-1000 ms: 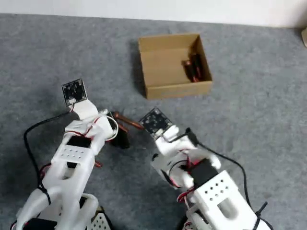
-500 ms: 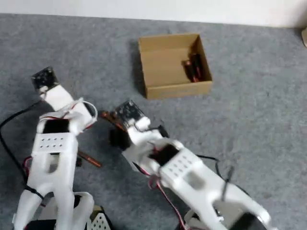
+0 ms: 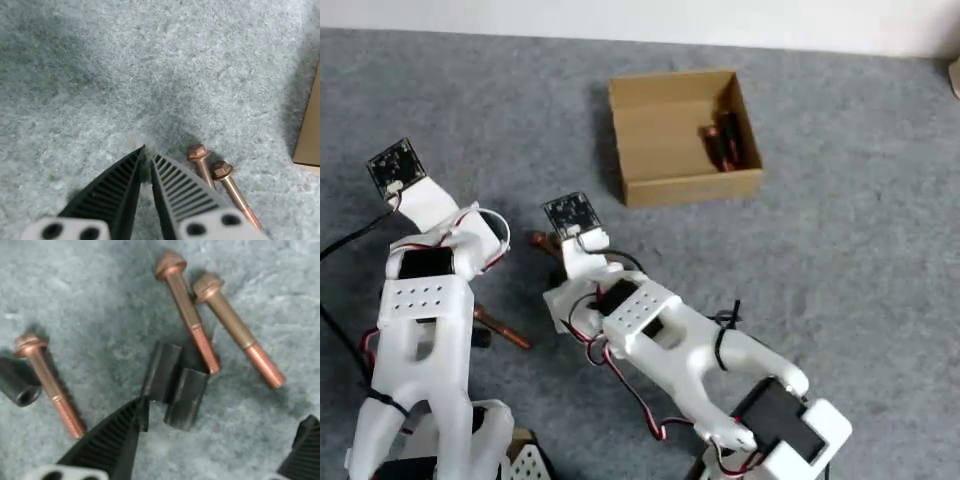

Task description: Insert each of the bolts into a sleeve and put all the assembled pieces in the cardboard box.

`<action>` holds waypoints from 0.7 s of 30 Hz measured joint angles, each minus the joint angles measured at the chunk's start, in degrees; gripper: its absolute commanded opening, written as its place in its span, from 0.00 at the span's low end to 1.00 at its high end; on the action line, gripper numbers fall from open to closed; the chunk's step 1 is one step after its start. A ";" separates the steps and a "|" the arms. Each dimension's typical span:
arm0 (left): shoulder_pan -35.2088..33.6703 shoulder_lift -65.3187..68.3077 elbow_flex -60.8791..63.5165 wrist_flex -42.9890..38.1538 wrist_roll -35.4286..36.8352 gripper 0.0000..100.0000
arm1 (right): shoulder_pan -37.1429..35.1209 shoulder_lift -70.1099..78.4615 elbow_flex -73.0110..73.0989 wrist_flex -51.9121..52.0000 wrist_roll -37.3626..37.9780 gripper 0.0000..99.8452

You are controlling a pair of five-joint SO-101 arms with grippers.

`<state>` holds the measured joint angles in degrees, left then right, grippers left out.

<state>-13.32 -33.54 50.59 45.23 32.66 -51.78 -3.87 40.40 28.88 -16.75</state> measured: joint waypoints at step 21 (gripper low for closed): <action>0.00 0.00 0.00 0.00 0.00 0.01 | 0.44 0.26 1.49 -0.44 -9.49 0.41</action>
<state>-13.32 -33.54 50.59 45.23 32.66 -51.34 -3.60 41.89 28.44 -26.24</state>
